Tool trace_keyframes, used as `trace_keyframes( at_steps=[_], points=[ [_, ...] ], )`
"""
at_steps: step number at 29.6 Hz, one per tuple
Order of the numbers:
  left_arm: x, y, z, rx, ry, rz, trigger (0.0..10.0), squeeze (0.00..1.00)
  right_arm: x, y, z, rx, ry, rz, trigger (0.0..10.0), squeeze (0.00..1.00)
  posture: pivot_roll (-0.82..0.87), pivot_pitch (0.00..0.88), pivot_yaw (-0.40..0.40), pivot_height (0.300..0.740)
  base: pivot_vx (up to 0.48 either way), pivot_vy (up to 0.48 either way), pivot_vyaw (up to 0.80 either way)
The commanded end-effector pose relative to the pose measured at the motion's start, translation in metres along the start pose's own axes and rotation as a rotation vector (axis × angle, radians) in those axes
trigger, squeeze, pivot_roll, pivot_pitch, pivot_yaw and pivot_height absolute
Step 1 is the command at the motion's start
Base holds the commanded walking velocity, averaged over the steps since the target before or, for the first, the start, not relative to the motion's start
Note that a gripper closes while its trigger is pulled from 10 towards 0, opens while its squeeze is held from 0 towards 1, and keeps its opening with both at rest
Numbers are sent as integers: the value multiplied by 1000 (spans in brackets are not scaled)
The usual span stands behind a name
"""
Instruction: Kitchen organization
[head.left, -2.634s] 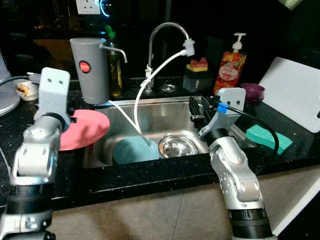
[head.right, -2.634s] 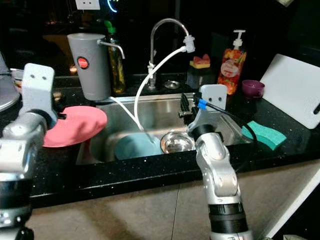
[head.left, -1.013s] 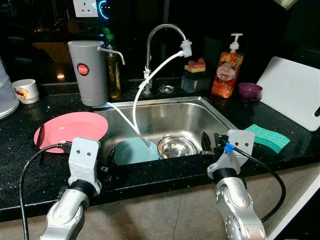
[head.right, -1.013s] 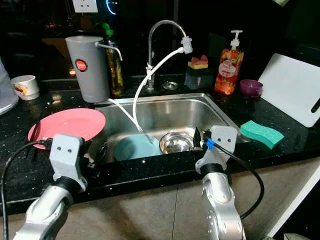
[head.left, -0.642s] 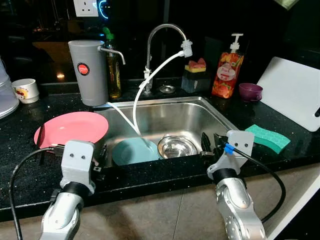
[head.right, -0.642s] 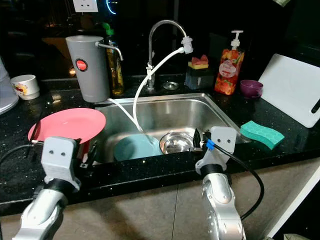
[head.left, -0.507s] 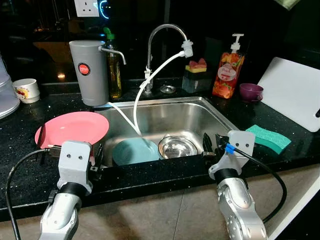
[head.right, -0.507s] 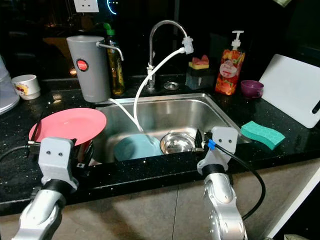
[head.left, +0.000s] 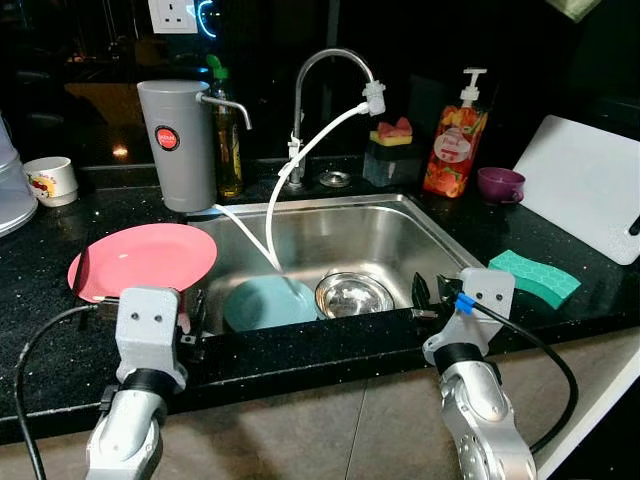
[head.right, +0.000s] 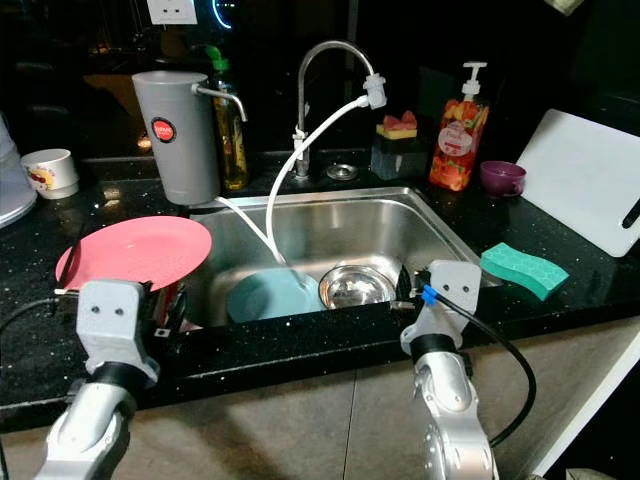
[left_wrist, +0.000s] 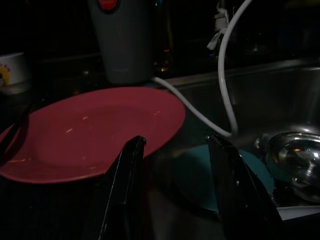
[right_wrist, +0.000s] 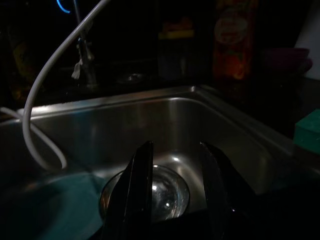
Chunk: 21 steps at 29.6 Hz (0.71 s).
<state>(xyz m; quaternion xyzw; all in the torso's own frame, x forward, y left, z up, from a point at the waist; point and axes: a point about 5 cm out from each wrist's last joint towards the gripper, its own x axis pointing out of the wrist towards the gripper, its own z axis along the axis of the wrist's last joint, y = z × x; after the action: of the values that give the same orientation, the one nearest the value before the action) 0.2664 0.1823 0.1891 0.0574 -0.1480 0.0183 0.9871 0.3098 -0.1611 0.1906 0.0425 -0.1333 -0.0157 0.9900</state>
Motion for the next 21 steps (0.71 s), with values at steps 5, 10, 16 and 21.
trace_keyframes(
  at_steps=[5, 10, 16, 21],
  points=[
    [0, -7, -4, -11, 15, -14, 10000, 0, 0, 0, -1, 7, -6, 0, 10000, 0, 133, 33, -50, 740, 0, 0, 0],
    [0, -5, -5, 2, 14, -15, 10000, 0, -1, 1, -2, 8, -3, 4, 10000, 0, 137, 35, -53, 740, 0, 0, 0],
    [5, -5, -3, 8, 3, -23, 10000, 0, 1, 0, -2, 11, -12, -4, 10000, 0, 139, 28, -40, 740, 0, 0, 0],
    [8, -6, -3, 7, -2, -30, 10000, 0, 1, 0, -1, 13, -15, -12, 10000, 0, 121, 30, -42, 740, 0, 0, 0]
  ],
)
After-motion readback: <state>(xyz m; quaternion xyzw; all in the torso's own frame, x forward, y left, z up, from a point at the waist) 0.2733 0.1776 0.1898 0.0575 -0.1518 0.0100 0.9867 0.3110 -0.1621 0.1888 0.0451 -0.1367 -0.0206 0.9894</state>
